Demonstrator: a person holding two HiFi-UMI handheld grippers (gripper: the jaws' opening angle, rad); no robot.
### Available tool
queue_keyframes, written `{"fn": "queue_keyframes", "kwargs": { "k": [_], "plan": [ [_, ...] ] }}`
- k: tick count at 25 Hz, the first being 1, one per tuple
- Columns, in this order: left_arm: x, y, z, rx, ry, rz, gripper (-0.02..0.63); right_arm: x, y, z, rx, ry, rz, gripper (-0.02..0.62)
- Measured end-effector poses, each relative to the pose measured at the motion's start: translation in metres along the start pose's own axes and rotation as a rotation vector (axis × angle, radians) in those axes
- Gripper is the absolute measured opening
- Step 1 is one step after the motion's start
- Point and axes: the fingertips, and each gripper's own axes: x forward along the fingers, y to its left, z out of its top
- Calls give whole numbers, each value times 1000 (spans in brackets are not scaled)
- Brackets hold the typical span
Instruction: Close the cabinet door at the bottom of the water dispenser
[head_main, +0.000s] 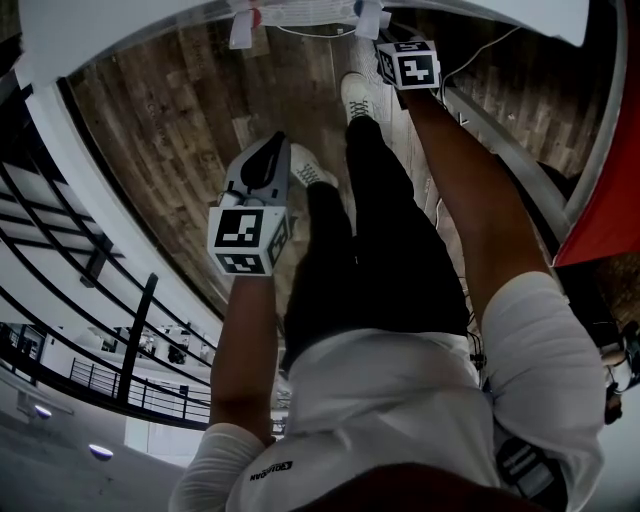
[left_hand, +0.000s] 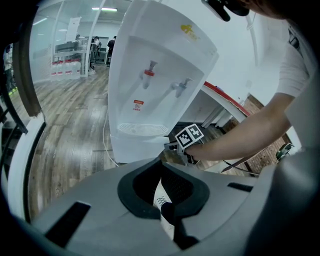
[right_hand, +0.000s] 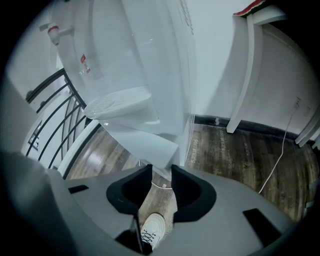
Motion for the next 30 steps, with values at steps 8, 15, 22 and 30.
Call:
{"fn": "queue_keyframes", "kwargs": {
  "k": [8,15,22,30],
  "plan": [
    [3,0,0,-5,6,-9,-2,7,-10,16,-20,-17,-19,132],
    [4,3,2,-11,5,-5,-2,11,-17,25,-39,-15,-32,129],
    [5,5,2,-21,2,-2,-2,11,-19,36,7,-31,-39,121],
    [-1,7,3,-12,-10,-4,-2,3,-13,34,29,-20,-49,117]
  ]
}}
